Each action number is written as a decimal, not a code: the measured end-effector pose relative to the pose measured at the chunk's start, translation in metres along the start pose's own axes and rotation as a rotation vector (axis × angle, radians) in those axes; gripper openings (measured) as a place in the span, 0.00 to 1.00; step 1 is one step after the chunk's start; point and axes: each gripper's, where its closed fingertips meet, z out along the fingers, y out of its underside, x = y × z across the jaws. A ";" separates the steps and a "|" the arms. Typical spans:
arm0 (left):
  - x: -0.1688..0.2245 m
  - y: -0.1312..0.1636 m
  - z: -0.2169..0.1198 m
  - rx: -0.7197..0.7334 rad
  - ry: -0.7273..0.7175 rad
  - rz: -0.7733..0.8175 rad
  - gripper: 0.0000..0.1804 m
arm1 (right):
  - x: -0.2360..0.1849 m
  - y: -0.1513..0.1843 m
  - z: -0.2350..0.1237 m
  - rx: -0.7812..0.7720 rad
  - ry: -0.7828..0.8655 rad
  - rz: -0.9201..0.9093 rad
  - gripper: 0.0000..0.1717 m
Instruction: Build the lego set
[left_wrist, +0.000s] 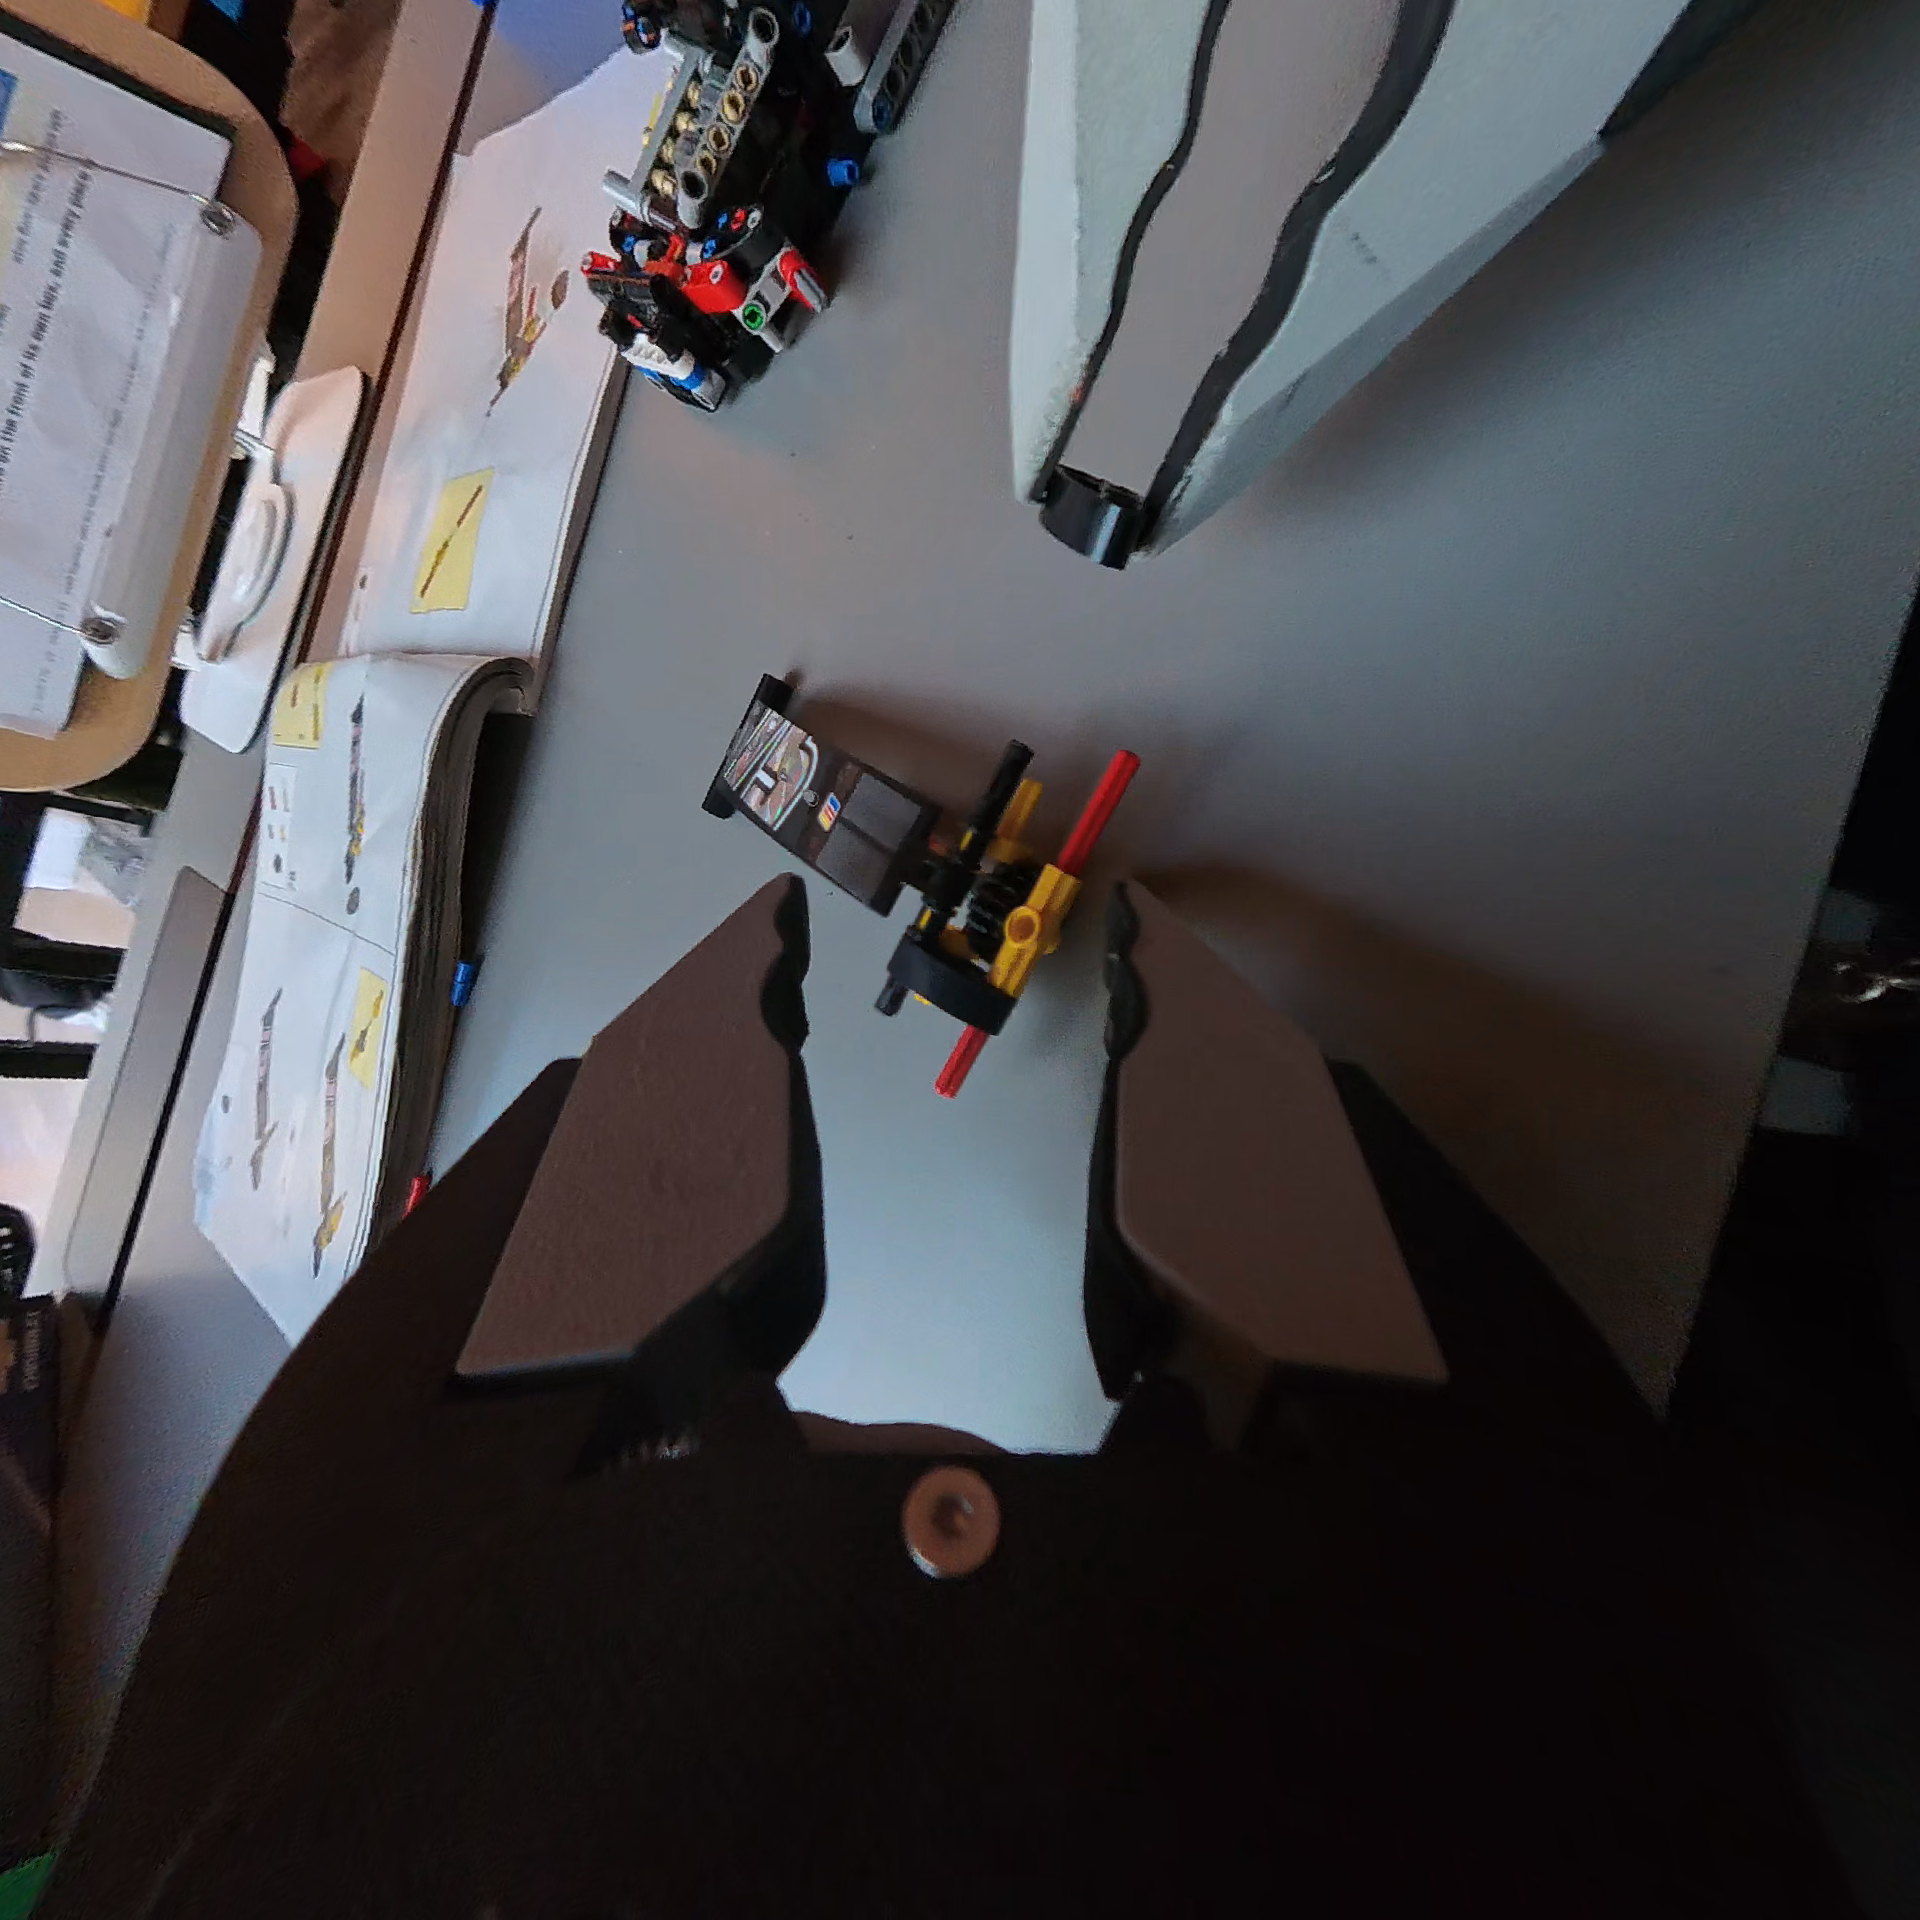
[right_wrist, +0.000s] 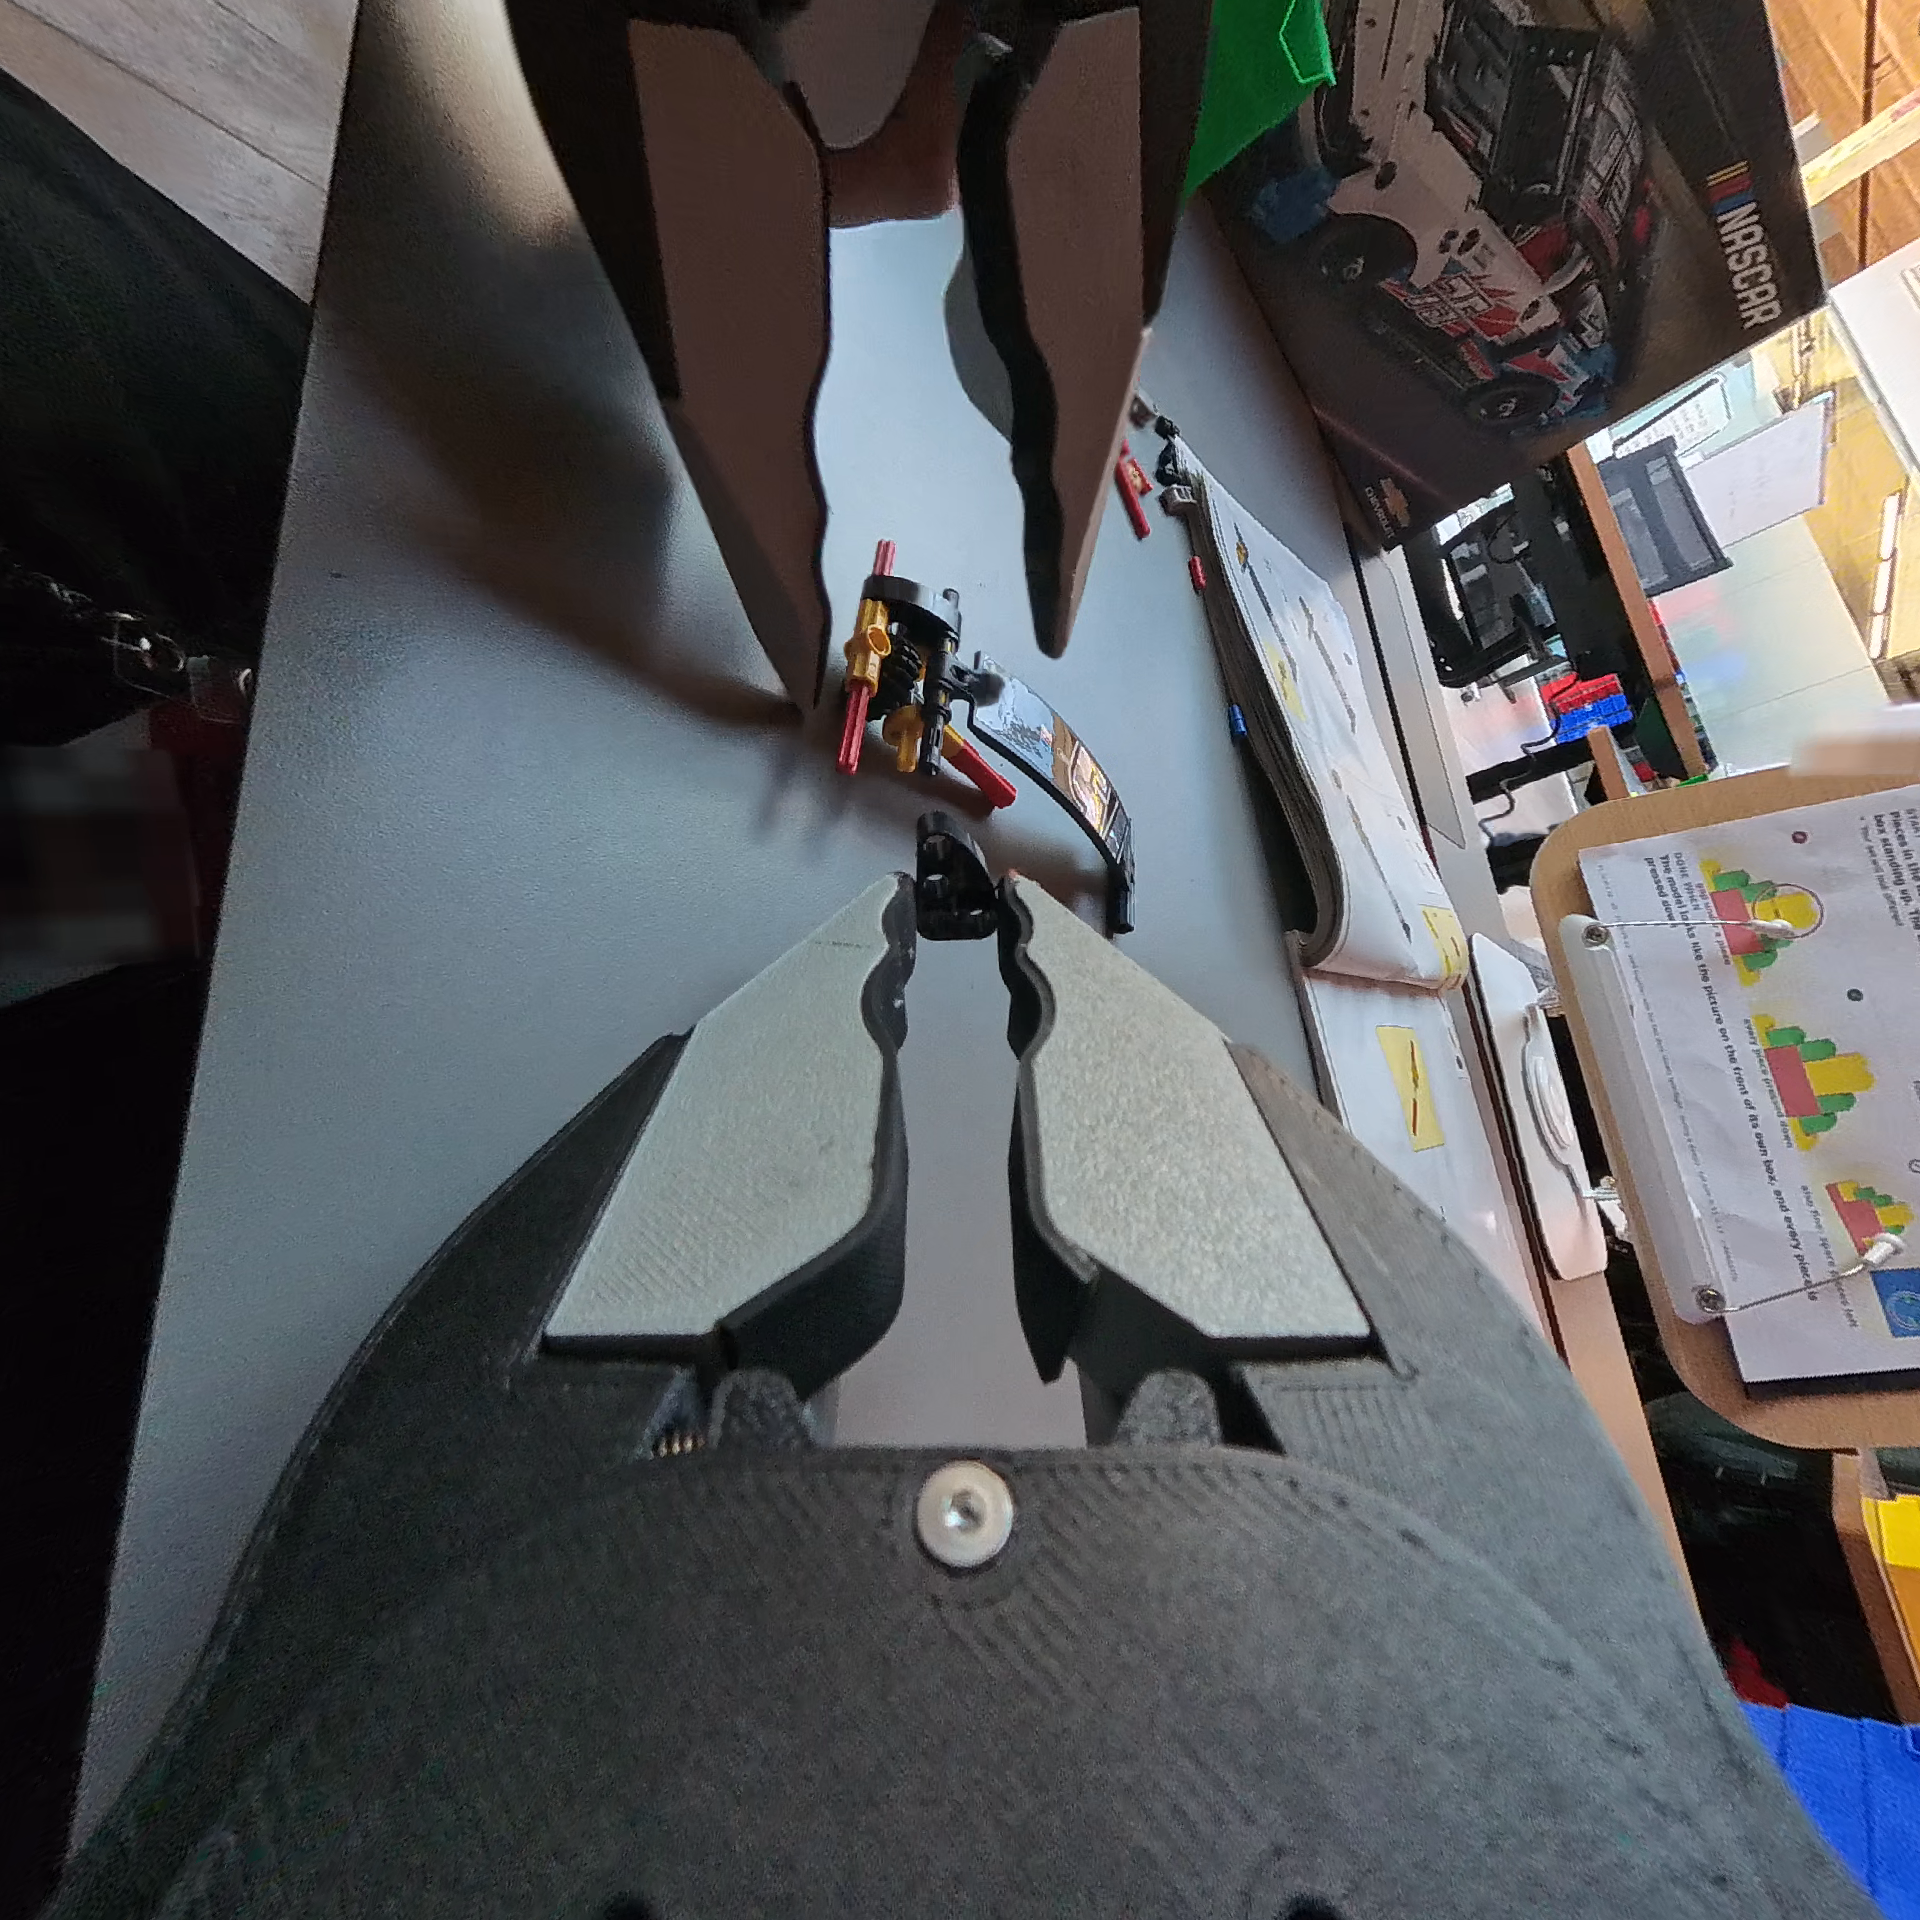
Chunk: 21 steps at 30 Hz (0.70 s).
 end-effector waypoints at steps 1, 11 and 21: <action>-0.001 0.000 0.001 -0.004 0.024 0.000 0.31 | 0.000 0.000 0.000 0.000 -0.002 -0.001 0.08; 0.004 0.009 0.005 -0.007 0.298 -0.033 0.18 | -0.007 -0.004 0.013 -0.006 -0.025 -0.124 0.08; 0.005 0.012 0.005 0.116 0.554 -0.314 0.18 | -0.001 -0.008 0.022 0.007 0.038 -0.253 0.08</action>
